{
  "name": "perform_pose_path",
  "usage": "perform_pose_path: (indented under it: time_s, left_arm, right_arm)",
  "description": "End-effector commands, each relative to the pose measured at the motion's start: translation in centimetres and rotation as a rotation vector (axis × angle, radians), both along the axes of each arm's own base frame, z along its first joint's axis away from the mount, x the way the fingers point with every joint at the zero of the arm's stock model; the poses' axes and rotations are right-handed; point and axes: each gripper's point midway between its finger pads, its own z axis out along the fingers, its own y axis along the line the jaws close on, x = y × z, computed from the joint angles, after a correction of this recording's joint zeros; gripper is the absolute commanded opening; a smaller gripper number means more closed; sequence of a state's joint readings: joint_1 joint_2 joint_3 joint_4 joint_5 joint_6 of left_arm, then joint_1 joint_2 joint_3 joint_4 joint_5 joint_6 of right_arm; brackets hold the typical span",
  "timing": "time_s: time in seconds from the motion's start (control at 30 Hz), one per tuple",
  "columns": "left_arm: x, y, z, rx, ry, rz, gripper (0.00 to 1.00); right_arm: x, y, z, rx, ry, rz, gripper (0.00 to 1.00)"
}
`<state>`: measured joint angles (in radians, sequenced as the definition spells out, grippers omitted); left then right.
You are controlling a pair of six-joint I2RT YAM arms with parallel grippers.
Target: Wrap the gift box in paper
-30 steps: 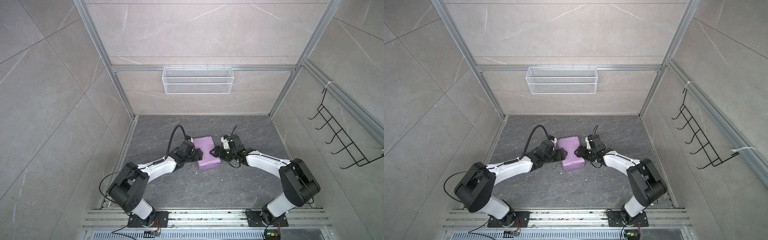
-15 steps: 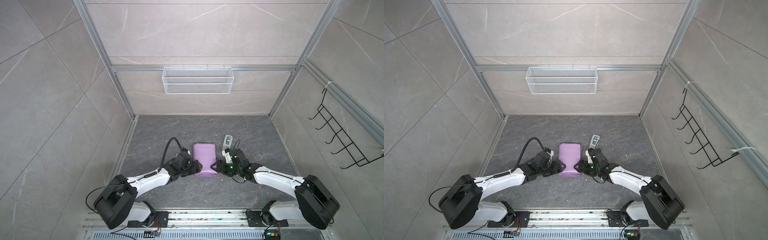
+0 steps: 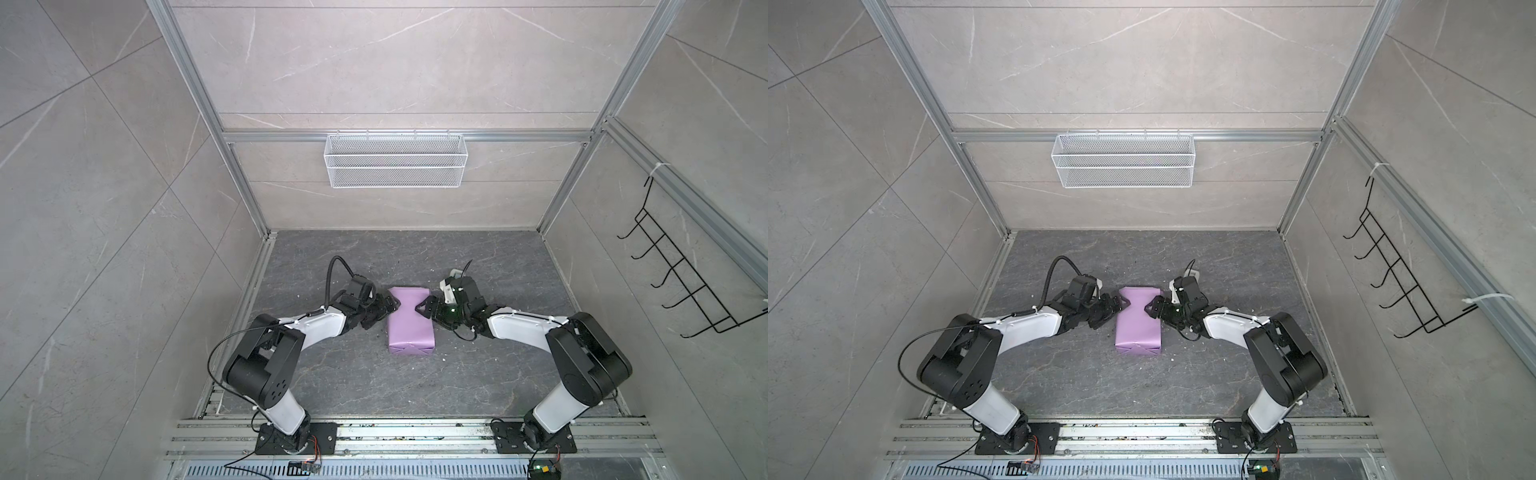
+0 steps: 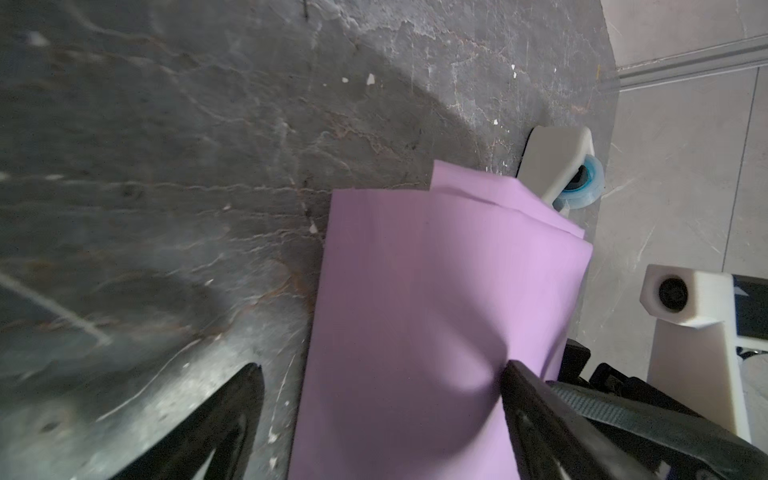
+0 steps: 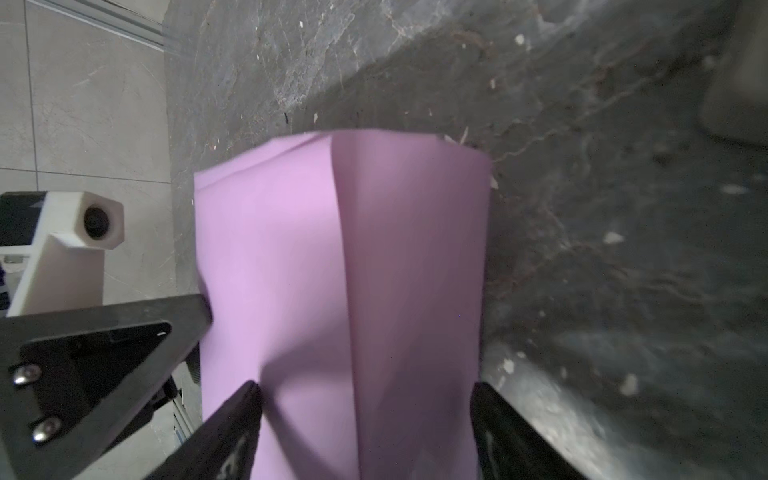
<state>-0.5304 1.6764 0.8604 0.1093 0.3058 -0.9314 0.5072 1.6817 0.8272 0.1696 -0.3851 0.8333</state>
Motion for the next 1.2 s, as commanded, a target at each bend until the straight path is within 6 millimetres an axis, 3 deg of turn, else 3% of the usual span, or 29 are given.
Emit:
perform_pose_path:
  time_s: [0.0, 0.3, 0.5, 0.63, 0.77, 0.97, 1.17]
  left_arm:
    - [0.4, -2.4, 2.5, -0.117, -0.029, -0.063, 0.89]
    - [1.2, -4.3, 8.9, -0.222, -0.121, -0.138, 0.89]
    - [2.0, -4.2, 12.4, -0.226, -0.207, -0.141, 0.88]
    - [1.5, -4.2, 12.4, -0.220, -0.211, -0.160, 0.86]
    - [0.9, -3.8, 12.2, -0.211, -0.213, -0.164, 0.83]
    - [-0.3, -3.1, 11.3, -0.189, -0.213, -0.169, 0.81]
    - [-2.6, -2.6, 10.5, -0.147, -0.233, -0.175, 0.81]
  right_arm:
    - [1.2, 1.6, 2.5, 0.084, -0.057, 0.020, 0.81]
    - [2.2, 2.8, 7.9, 0.189, -0.165, 0.028, 0.80]
    - [2.2, 2.8, 11.3, 0.221, -0.258, 0.028, 0.80]
    - [1.8, 3.0, 12.9, 0.236, -0.320, 0.045, 0.80]
    - [1.4, 3.3, 13.1, 0.248, -0.338, 0.059, 0.80]
    - [0.0, 3.4, 11.9, 0.229, -0.329, 0.071, 0.78]
    - [-2.3, 2.1, 9.7, 0.140, -0.335, 0.062, 0.74]
